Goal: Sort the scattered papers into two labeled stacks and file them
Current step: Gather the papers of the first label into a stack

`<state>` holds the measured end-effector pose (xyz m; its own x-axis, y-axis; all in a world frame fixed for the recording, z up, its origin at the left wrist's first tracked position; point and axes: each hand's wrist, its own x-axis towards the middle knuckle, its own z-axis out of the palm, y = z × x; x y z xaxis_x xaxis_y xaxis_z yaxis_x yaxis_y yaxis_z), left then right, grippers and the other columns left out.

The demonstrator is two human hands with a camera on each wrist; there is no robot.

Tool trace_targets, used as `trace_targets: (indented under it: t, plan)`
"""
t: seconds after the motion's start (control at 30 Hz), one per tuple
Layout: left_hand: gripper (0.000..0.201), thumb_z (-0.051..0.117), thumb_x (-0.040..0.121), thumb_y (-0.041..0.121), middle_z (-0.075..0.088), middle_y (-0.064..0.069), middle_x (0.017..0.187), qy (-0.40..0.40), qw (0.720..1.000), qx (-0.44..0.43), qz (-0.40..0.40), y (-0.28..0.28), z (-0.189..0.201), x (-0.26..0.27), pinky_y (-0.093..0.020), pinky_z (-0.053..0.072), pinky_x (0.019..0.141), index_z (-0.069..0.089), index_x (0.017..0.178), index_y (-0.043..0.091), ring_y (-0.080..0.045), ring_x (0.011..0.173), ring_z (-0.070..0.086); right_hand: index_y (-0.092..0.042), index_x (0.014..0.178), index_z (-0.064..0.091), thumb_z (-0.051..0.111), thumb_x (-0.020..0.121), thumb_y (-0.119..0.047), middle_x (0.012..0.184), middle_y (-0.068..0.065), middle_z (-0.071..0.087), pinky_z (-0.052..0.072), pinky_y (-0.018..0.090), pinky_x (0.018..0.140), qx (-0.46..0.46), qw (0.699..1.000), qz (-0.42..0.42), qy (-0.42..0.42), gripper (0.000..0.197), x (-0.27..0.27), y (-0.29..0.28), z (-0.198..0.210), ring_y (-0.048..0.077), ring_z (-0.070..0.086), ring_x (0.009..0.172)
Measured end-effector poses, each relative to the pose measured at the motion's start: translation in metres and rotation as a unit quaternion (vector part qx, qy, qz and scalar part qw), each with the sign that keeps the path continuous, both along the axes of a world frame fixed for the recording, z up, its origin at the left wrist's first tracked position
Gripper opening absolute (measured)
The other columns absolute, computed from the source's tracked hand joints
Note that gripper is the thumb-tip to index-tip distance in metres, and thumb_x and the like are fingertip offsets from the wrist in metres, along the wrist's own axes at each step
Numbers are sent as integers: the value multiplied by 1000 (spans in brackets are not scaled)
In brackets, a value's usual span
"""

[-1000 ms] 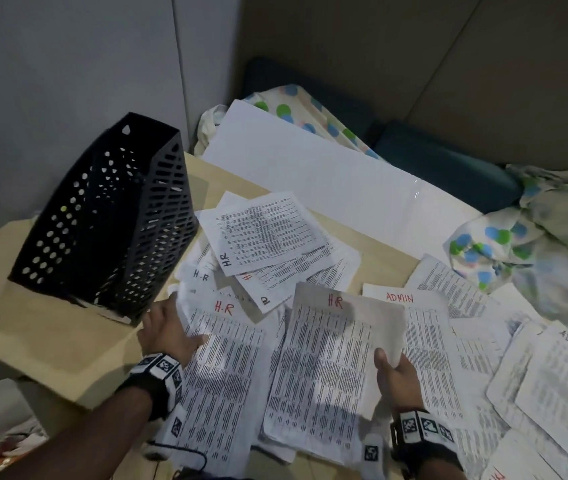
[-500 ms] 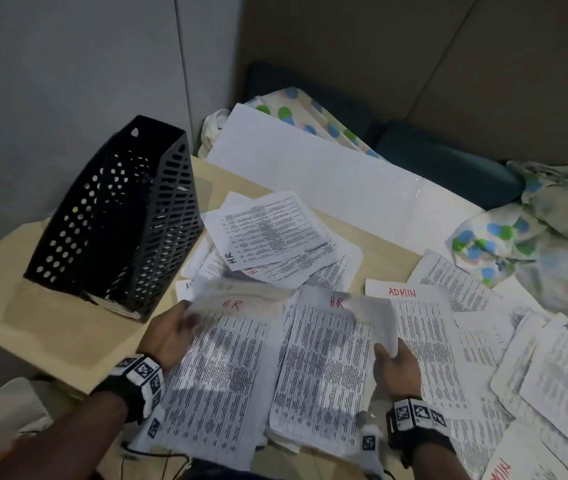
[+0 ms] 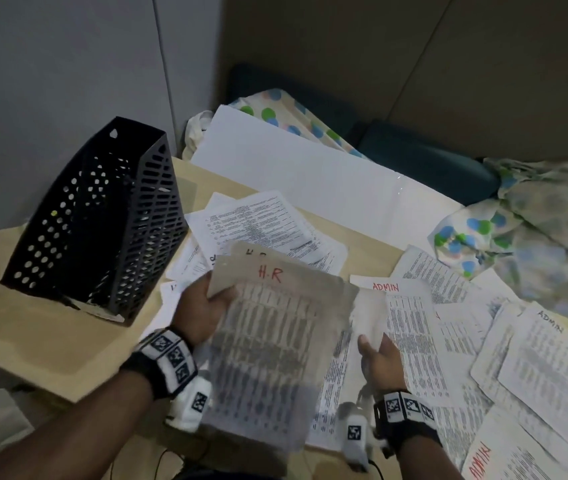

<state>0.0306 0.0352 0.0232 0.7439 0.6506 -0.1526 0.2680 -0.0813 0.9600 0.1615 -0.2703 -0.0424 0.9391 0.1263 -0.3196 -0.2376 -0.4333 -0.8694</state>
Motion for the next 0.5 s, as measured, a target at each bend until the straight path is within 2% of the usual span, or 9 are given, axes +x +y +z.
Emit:
trace_targets:
  t: [0.07,0.13,0.2,0.27,0.3,0.37,0.43,0.5]
  plan:
    - [21,68,85,17,70,15,89,36,999,-21,-14,-18,-14,13,-26,51,77,62,103,25,-6,87,66,-16,105,64,57,93,-16,93,-5,69,47,36,83,14,1000,20,18,14,-4,8,5,17,64,88]
    - [29,69,84,23,69,4,107,78,996,-27,-29,-35,-30,22,-31,51,89,62,112,22,-16,101,64,-24,102,66,54,95,-18,103,-5,71,47,39,92,9,999,31,33,16,-10,15,4,15,64,99]
    - [38,66,87,22,63,1,118,109,993,-14,-40,-50,-42,25,-30,46,95,56,123,17,-18,110,59,-25,103,67,48,96,-36,109,-1,70,46,45,98,-7,999,35,34,24,-18,19,-2,19,62,106]
    - [33,59,90,14,65,-5,117,132,990,-19,-36,-60,-53,25,-27,43,88,55,123,13,-22,108,59,-20,115,64,38,92,-58,120,1,65,44,46,101,9,999,21,49,52,-25,21,-8,21,57,113]
    - [30,57,91,12,66,-8,116,140,989,-29,-33,-64,-59,25,-27,43,87,56,121,12,-24,108,60,-17,117,61,38,90,-61,119,0,63,46,42,97,10,999,26,46,56,-27,22,-8,20,56,111]
    - [28,55,92,10,66,-10,116,152,987,-43,-37,-71,-66,23,-30,45,89,56,119,12,-27,108,60,-14,117,56,51,92,-47,107,-2,62,47,29,81,-28,998,62,14,42,-29,26,-4,19,57,101]
    - [31,59,90,13,63,-8,116,151,987,-34,-35,-76,-67,24,-35,47,93,54,121,13,-28,109,59,-13,119,58,62,88,-36,106,-1,65,45,30,79,-67,995,79,-13,38,-26,25,-3,22,61,101]
    - [51,69,83,17,54,-7,125,130,991,3,8,-73,-61,28,-36,44,97,47,129,12,-26,117,53,-13,118,61,61,82,-46,105,2,69,45,28,76,-73,992,99,-41,49,-21,21,-1,23,63,101]
